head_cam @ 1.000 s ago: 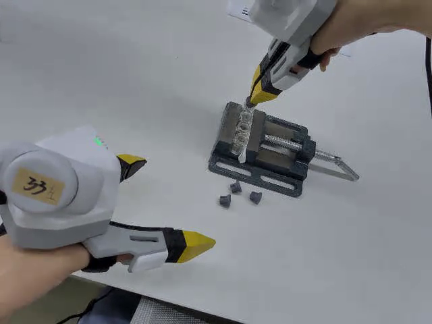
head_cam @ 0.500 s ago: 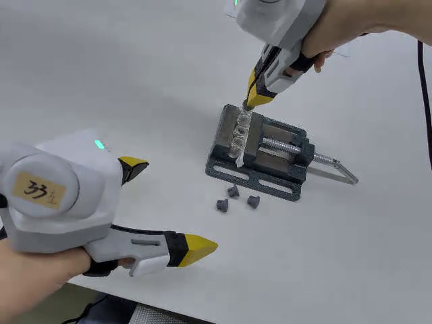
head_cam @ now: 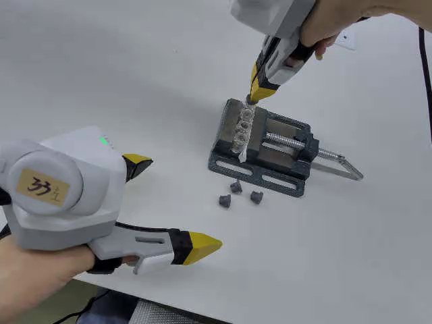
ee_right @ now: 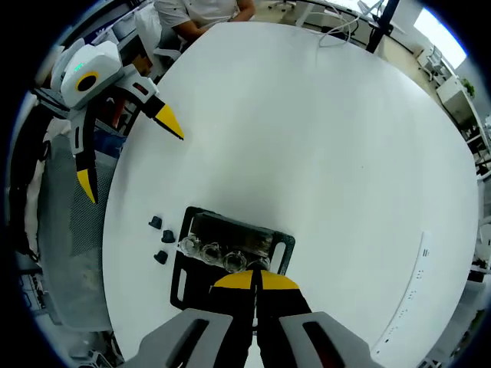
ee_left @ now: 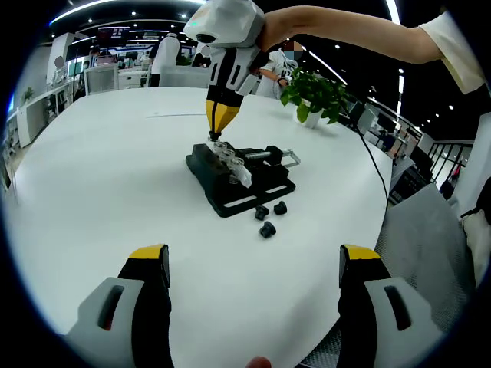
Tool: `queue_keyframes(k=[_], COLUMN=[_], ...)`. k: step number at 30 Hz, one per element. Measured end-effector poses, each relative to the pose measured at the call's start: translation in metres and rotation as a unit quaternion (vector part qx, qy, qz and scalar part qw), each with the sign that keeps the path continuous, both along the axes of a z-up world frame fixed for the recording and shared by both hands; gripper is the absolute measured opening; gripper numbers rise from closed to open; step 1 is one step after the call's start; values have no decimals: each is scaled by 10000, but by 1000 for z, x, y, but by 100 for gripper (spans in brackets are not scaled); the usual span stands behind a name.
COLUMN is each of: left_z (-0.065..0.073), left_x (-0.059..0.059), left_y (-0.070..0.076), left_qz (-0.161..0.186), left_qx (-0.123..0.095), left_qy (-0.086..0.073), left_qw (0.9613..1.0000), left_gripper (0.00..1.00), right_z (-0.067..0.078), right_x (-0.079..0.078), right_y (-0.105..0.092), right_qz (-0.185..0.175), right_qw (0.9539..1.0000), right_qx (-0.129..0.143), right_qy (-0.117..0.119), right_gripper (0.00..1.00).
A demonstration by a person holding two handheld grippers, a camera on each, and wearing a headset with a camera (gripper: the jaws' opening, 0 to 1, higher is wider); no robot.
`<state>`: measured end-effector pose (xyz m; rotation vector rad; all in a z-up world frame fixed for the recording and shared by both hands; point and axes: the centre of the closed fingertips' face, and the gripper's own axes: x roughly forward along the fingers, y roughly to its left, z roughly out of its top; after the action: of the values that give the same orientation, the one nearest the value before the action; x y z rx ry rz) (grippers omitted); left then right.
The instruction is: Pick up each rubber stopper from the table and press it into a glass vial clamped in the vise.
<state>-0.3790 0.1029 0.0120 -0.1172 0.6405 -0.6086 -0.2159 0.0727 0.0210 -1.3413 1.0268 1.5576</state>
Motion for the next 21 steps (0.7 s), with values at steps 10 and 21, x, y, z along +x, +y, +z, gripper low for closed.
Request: queue_keyframes(k=[10,21], left_z=[0,11], left_x=[1,3], left_y=[0,5], left_qz=[50,109], left_qx=[-41,-34], left_qy=[1,-95], left_qw=[10000,9999], left_gripper=[90,90], right_z=[0,3], right_x=[-8,-7], right_y=[0,-2], right_qz=[-232,-408], right_qw=[9997,9989], right_qx=[-5,179], right_qy=[-29,177], right_gripper=[0,0])
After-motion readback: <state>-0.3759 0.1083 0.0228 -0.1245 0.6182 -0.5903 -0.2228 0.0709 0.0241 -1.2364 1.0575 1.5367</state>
